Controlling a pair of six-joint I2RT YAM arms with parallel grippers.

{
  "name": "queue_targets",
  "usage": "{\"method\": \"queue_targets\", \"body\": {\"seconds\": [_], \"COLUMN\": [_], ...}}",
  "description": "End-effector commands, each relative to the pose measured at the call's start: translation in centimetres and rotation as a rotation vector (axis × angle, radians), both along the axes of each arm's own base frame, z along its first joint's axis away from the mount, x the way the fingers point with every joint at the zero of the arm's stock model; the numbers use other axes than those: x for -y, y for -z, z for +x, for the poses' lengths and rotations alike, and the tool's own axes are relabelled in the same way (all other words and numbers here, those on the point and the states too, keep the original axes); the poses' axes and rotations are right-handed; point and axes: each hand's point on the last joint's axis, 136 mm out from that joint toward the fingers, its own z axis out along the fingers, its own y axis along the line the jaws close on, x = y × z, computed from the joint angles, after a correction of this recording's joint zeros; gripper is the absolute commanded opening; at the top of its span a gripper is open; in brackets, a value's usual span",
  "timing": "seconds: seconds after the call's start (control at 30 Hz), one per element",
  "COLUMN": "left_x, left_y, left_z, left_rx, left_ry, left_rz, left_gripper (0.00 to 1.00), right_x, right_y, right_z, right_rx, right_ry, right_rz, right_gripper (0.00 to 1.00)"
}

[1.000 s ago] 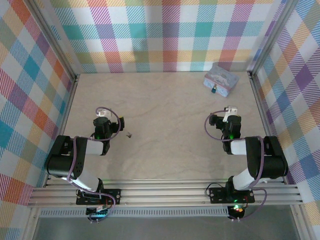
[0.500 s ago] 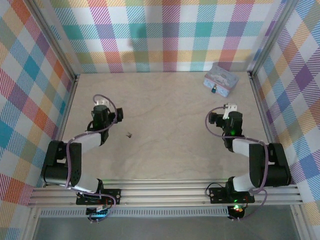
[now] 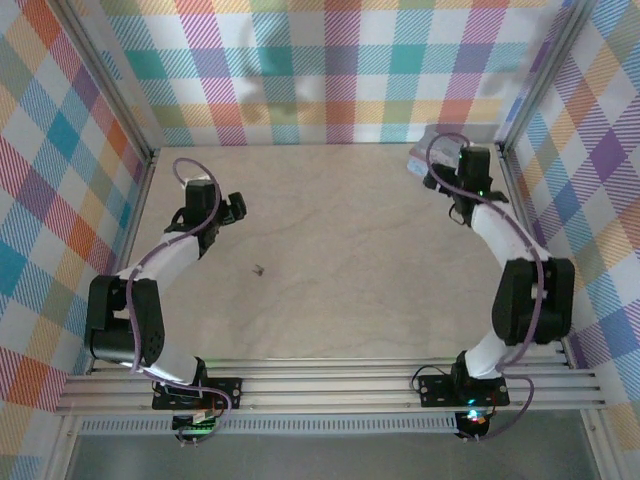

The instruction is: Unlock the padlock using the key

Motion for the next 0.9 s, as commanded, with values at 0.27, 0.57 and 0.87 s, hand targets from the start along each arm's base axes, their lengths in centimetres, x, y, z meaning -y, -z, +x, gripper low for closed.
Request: {"method": "queue_targets", "body": {"seconds": [0.27,0.57,0.87], "left_x": [10.2,21.1,23.7], "left_y": [-0.2,0.4,1.9], "left_z": [1.5,2.5,2.6], "left_rx": [-0.042,-0.086,-0.136], "left_ry": [0.252,0.521,0.576], "left_rz": [-0.203,-0.292,-0.321], "left_gripper": [0.98,0.93,0.91], "right_x": [3.4,4.9,4.4], "right_y": [3.8,7.5,9.8], "right_z": [3.5,7.1,7.1], "right_rx": [-0.141,-0.199,-0.286], "right_ry": [0.16,0.188,0.145], "right_rz": [0.32,0.421,0.449], "right_gripper": [0.87,0.82,0.67]}}
